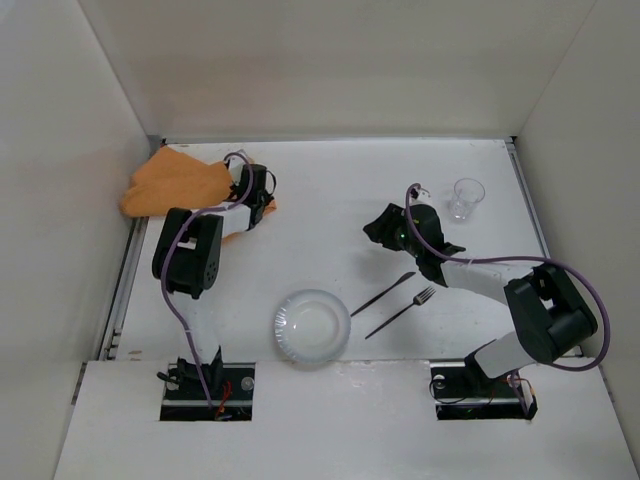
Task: Set the dinner table for one person
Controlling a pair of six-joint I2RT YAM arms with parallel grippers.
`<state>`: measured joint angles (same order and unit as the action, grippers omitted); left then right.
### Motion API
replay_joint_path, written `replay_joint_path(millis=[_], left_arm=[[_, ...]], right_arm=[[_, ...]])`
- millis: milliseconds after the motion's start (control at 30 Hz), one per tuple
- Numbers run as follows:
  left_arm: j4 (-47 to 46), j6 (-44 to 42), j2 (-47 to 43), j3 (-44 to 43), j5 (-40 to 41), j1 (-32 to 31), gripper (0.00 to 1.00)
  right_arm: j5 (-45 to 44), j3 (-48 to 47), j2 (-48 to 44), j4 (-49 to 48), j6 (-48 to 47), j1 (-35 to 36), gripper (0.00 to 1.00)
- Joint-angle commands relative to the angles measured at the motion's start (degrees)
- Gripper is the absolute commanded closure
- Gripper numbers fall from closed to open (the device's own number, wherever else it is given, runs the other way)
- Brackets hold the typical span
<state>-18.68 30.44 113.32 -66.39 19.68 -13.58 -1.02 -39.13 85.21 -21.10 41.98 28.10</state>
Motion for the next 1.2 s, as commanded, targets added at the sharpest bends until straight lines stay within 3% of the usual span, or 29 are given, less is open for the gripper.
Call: replay_joint_path(millis=[0,267,333,467,567,733,933,1167], left_arm=[[-1.09,-0.55,0.77,0.64,-15.44,-7.01,0.9],[-4.79,-5.91,-5.55,7.5,-22.41,-16.95,0.89],[-4.44,-7.49,-8.1,8.55,-22.06,-18.88,0.8],[-5.05,-8.11,-14.51,11.45,-17.06,-21.43,0.47],[-6.37,-7.15,-19.7,14.79,-13.63,-22.67,0.31],[-9.7,-2.85,-29.63,24.27,-10.99,-21.53,0.24],[-10.07,7.6,-42.2,39.91,-5.27,-12.84,0.26],[-10.06,11.13,-45.38,47.67,-9.66,-5.19,0.27]], right_arm=[[0.05,-1.12,-0.13,-2.8,-0.41,-0.72,0.48],[-0.39,-0.94,0.04,-3.24,-0.58,-0.72,0.33],[-1.0,-0.94,-0.13,-3.5,-1.02,-0.72,0.27],[-1.53,-0.68,0.22,-4.03,-1.11,-0.98,0.22],[-2.06,-0.5,0.04,-4.56,-0.58,-0.9,0.2],[-3.37,-3.39,3.29,-4.65,0.47,-0.46,0.18],[-2.33,-13.66,12.51,-2.98,3.63,0.25,0.18],[-0.31,-27.82,25.25,1.14,6.62,0.16,0.19]])
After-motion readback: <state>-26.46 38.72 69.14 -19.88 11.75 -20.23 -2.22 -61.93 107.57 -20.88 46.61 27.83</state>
